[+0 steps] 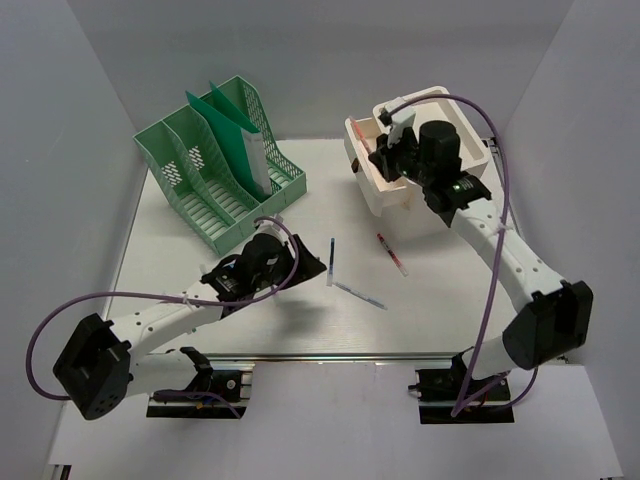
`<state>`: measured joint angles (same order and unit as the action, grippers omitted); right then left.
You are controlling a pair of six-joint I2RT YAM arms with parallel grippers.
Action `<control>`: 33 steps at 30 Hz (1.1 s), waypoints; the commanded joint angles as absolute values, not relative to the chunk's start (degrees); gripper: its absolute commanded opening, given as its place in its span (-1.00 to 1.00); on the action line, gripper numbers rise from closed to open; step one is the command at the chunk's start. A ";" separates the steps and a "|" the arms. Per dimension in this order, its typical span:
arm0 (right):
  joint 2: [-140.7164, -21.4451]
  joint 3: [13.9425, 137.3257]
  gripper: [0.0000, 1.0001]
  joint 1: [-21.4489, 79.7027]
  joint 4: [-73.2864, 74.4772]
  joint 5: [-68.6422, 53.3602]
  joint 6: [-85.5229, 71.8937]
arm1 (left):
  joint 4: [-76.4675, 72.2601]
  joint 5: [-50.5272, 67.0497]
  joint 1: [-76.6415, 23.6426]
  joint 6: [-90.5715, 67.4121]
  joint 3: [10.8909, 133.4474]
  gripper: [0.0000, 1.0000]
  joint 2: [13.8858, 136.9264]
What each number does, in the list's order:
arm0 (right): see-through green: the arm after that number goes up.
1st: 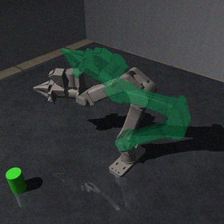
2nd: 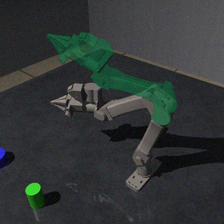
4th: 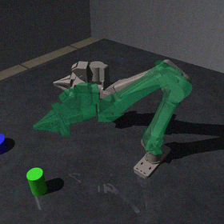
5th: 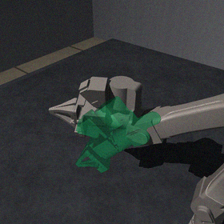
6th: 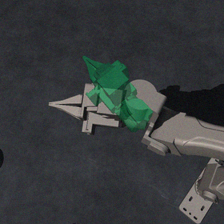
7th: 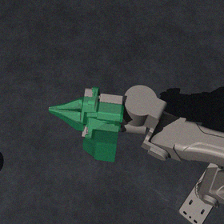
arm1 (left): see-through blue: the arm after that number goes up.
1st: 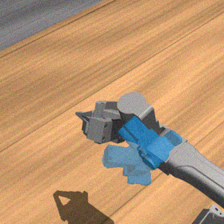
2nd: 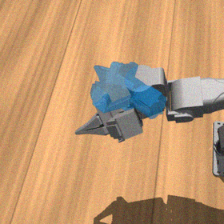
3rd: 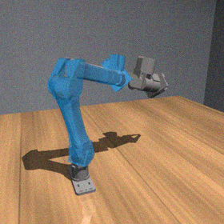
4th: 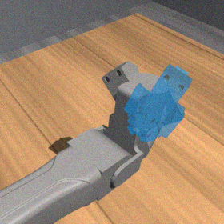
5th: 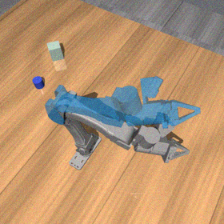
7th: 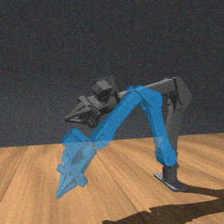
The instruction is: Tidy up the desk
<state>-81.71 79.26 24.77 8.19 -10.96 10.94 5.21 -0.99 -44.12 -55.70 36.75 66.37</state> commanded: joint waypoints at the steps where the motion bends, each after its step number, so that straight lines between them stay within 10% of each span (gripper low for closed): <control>1: -85.32 83.14 -1.00 24.70 2.11 -3.35 7.03 | 2.73 -0.09 -44.47 -59.24 36.91 0.46 67.23; 13: -92.19 84.20 -1.00 23.91 3.25 1.23 7.56 | 0.44 2.02 -45.62 -62.84 36.48 0.45 70.22; 22: -89.57 85.78 -0.13 23.20 6.94 -2.37 8.17 | 0.44 0.88 -47.89 -65.21 38.14 0.46 73.56; 28: -76.58 80.70 -0.12 22.33 8.70 -12.71 8.78 | 7.79 -2.81 -50.18 -68.90 44.37 0.45 78.92; 33: -54.90 59.09 -0.61 21.80 6.25 -28.29 9.15 | 15.20 -5.18 -52.20 -73.56 51.57 0.41 85.60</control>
<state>-64.34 66.28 22.06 7.88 -17.21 9.45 9.56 -2.50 -50.87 -70.00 47.33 84.20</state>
